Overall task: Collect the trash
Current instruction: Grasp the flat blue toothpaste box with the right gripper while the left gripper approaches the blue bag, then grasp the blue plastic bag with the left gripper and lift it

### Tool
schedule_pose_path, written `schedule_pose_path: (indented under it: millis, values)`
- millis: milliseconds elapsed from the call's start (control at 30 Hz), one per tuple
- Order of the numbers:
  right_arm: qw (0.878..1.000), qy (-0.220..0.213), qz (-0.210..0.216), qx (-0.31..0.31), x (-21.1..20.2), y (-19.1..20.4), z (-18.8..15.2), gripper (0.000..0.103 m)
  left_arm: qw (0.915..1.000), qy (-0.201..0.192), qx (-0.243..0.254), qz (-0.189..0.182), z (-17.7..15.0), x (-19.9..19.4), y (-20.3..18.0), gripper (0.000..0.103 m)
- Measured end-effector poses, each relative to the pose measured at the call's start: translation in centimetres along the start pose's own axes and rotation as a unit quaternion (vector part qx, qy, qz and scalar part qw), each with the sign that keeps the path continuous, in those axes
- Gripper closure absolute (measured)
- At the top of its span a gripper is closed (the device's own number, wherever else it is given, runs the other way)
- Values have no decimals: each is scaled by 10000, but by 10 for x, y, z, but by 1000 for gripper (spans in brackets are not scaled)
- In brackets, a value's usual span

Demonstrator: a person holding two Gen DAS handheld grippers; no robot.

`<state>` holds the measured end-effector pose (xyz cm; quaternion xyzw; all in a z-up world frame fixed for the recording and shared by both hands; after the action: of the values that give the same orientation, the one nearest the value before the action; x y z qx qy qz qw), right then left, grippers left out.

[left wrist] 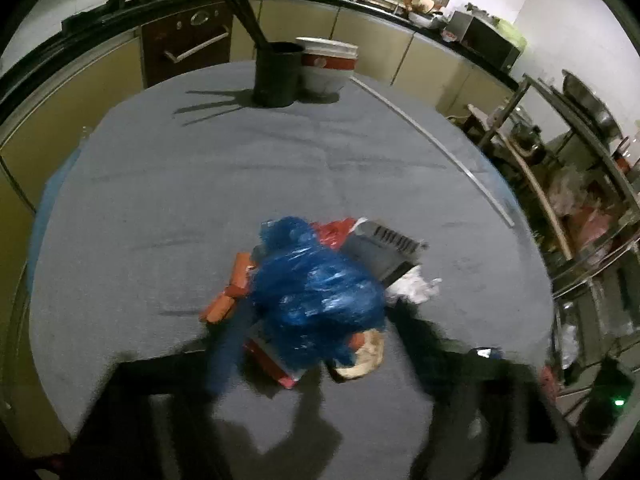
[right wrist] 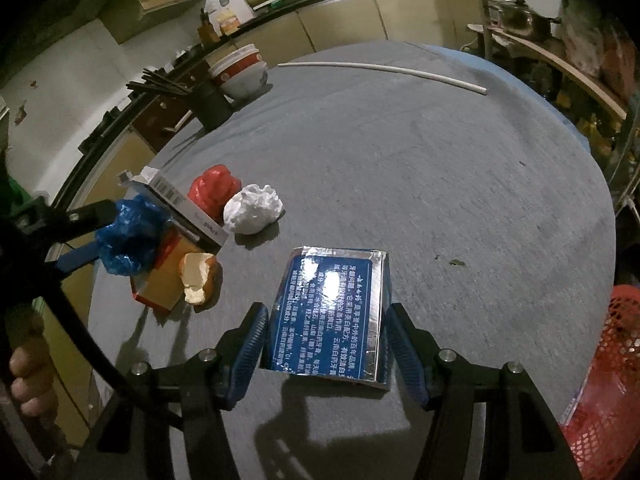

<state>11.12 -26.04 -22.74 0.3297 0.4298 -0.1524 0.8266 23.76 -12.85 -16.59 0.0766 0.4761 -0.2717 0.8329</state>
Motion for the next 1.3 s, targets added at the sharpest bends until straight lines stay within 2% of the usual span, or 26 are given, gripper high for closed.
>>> schedule_pose_path:
  millis: [133, 367, 667, 900, 1300]
  values:
    - [10000, -17, 49, -13, -6, -3, -4, 39, 9996, -212, 152, 97, -3, -9, 0, 51]
    - [9998, -128, 167, -23, -20, -4, -9, 39, 9980, -576, 234, 123, -24, -45, -2, 52]
    - [9990, -340, 194, -201, -42, 1, -21, 39, 9938, -928, 489, 376, -72, -90, -17, 52]
    - [9971, -535, 363, -405, -67, 12, -38, 39, 9933, -1007, 508, 243, -109, -102, -30, 52]
    - [9920, -894, 565, -691, -102, 30, -55, 39, 9863, -1410, 724, 453, -127, -135, -43, 52]
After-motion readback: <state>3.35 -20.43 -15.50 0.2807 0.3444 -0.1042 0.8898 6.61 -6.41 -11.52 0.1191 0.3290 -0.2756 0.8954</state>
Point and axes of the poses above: each gripper's, at about its wrist camera, not at the fingertips, and x roughly the way its jaws point, y to its left, z to its top, the point moved 10 cm from there along x, roughly the way its jaws point, and after that the axes turned 10 degrees about x, right-handed, at the moved point
